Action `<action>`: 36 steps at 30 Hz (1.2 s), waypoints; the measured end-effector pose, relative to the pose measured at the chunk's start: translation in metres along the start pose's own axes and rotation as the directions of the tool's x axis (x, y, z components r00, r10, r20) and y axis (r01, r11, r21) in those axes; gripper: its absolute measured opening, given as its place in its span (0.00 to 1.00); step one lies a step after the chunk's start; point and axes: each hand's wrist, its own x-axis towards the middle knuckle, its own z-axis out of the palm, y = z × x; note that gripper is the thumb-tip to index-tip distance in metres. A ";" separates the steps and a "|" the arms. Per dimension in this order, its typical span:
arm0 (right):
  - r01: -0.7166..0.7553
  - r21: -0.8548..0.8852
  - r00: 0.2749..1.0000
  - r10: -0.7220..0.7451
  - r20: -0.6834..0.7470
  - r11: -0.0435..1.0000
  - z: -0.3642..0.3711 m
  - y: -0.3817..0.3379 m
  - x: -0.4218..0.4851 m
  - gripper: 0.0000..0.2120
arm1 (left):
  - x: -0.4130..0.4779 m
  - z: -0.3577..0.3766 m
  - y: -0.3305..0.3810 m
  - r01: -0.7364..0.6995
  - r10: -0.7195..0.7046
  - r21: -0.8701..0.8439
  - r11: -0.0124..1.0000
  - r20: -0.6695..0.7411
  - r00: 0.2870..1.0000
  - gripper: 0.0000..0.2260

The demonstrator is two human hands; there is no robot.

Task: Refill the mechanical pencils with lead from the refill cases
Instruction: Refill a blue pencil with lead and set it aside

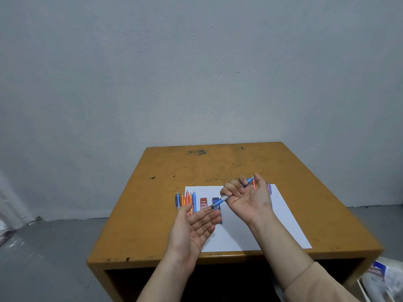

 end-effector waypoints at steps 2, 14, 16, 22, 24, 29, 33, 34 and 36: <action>-0.001 -0.012 1.000 0.001 0.013 1.000 0.001 0.000 -0.002 0.23 | 0.000 0.001 0.000 0.004 -0.004 -0.006 1.000 0.003 1.000 0.23; 0.062 -0.176 0.996 -0.049 0.075 0.982 0.006 0.002 -0.009 0.24 | 0.004 0.000 -0.003 -0.203 0.211 0.193 0.960 -0.019 0.977 0.07; 0.064 -0.206 0.995 -0.047 0.086 0.976 0.007 0.003 -0.011 0.22 | 0.003 -0.003 -0.003 -0.228 0.236 0.241 0.943 -0.003 0.972 0.06; 0.214 -0.552 0.976 -0.158 0.147 0.806 0.008 0.004 -0.019 0.13 | -0.002 -0.002 -0.001 -0.334 0.351 0.326 0.885 0.007 0.936 0.05; 0.295 -0.666 0.955 -0.223 0.194 0.685 0.009 0.004 -0.020 0.13 | -0.002 -0.002 -0.002 -0.355 0.371 0.340 0.871 0.020 0.928 0.06; 0.448 -0.752 0.883 -0.371 0.287 0.484 0.011 0.003 -0.024 0.20 | 0.000 -0.003 -0.007 -0.392 0.403 0.344 0.854 0.042 0.914 0.05; 0.466 -0.785 0.870 -0.374 0.321 0.409 0.013 0.002 -0.023 0.22 | 0.006 -0.006 -0.011 -0.436 0.449 0.394 0.809 0.064 0.891 0.07; 0.460 -0.793 0.872 -0.374 0.317 0.401 0.014 0.002 -0.021 0.21 | 0.009 -0.008 -0.012 -0.441 0.455 0.411 0.798 0.070 0.888 0.07; 0.445 -0.808 0.874 -0.383 0.299 0.385 0.016 -0.002 -0.015 0.21 | 0.013 -0.012 -0.011 -0.450 0.470 0.466 0.762 0.081 0.879 0.08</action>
